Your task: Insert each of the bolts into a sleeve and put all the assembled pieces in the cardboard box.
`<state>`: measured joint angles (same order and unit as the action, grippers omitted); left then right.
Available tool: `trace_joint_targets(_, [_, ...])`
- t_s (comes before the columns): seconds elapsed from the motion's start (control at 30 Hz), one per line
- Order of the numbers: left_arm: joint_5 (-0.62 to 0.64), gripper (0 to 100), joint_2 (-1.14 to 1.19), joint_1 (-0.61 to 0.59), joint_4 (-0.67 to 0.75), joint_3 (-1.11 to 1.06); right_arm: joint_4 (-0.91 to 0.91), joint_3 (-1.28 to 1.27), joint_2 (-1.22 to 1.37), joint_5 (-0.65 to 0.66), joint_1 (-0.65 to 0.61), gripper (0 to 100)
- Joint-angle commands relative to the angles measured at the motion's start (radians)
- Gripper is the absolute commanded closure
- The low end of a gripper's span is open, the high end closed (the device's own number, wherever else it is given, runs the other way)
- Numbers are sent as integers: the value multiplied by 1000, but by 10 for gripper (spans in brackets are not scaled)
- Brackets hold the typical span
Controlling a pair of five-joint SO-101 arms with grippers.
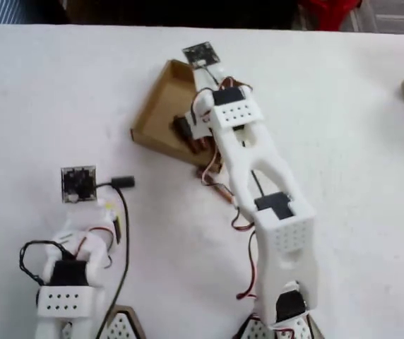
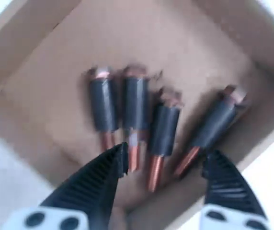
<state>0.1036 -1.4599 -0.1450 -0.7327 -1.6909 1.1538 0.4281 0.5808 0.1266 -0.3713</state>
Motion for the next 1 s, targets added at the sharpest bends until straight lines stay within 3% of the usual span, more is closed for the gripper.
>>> trace_joint_targets(0.0, [-5,969,-10,-73,83,21,157,86,-108,15,-48,827])
trace_joint_targets(0.27, [64,969,-7,-165,92,61,344,80,-311,15,-179,933])
trace_joint_targets(0.53, [112,969,71,-234,87,137,456,38,-544,14,-351,942])
trace_joint_targets(0.77, [132,966,470,-361,110,350,285,-315,-693,15,-486,942])
trace_joint_targets(0.97, [135,966,845,-489,253,514,44,-585,-766,216,-486,942])
